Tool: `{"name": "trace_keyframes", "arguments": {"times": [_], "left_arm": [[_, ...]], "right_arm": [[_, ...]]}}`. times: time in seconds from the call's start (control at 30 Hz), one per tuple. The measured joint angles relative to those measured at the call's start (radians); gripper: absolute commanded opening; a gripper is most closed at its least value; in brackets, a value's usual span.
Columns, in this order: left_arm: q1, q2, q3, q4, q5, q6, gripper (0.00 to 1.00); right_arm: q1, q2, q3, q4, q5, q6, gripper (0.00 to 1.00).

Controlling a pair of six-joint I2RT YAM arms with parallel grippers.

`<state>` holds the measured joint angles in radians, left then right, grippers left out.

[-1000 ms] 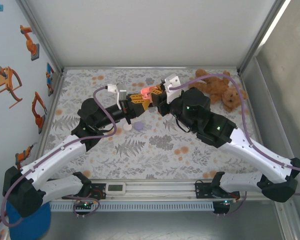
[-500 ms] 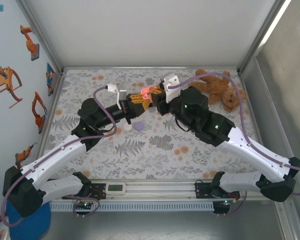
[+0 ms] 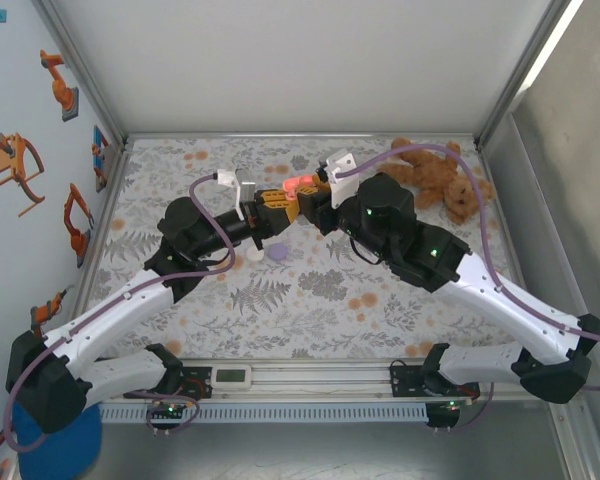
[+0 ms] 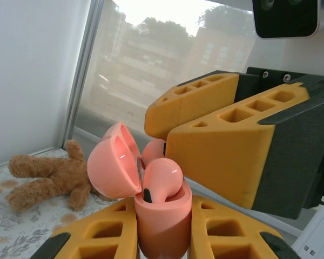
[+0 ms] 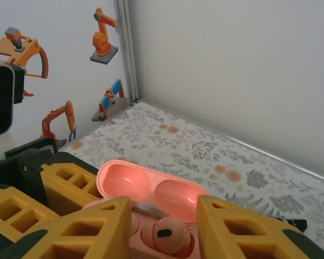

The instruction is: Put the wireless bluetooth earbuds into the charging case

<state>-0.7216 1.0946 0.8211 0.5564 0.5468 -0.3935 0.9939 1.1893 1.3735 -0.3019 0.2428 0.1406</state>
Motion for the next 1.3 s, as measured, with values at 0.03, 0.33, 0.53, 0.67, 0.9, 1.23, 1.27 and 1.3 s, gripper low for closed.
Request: {"name": "trace_keyframes", "arguments": {"times": [0.03,0.33,0.53,0.67,0.9,1.23,1.27,1.3], "left_arm": [[0.0,0.001,-0.001,0.003,0.0,0.0,0.0],[0.0,0.003,-0.023,0.017,0.001,0.002,0.0],[0.0,0.002,-0.066,0.042,0.002,0.002,0.0],[0.0,0.002,-0.093,0.046,0.001,0.002,0.0],[0.001,0.019,-0.112,0.113,0.0,-0.014,0.0],[0.012,0.069,-0.14,0.224,0.027,-0.066,0.0],[0.012,0.069,-0.14,0.229,0.031,-0.068,0.0],[0.012,0.069,-0.141,0.235,0.035,-0.069,0.0]], "right_arm": [[0.0,0.002,0.01,0.0,-0.002,0.001,0.44],[-0.013,0.012,0.1,-0.026,-0.008,0.003,0.58],[-0.124,-0.003,0.091,-0.035,-0.114,0.062,0.73],[-0.244,-0.042,0.027,-0.029,-0.259,0.135,0.89],[-0.348,-0.076,-0.106,0.0,-0.542,0.255,0.92],[-0.35,-0.063,-0.182,0.041,-0.729,0.339,0.92],[-0.35,-0.058,-0.182,0.05,-0.739,0.342,0.92],[-0.35,-0.05,-0.182,0.059,-0.75,0.346,0.91]]}}
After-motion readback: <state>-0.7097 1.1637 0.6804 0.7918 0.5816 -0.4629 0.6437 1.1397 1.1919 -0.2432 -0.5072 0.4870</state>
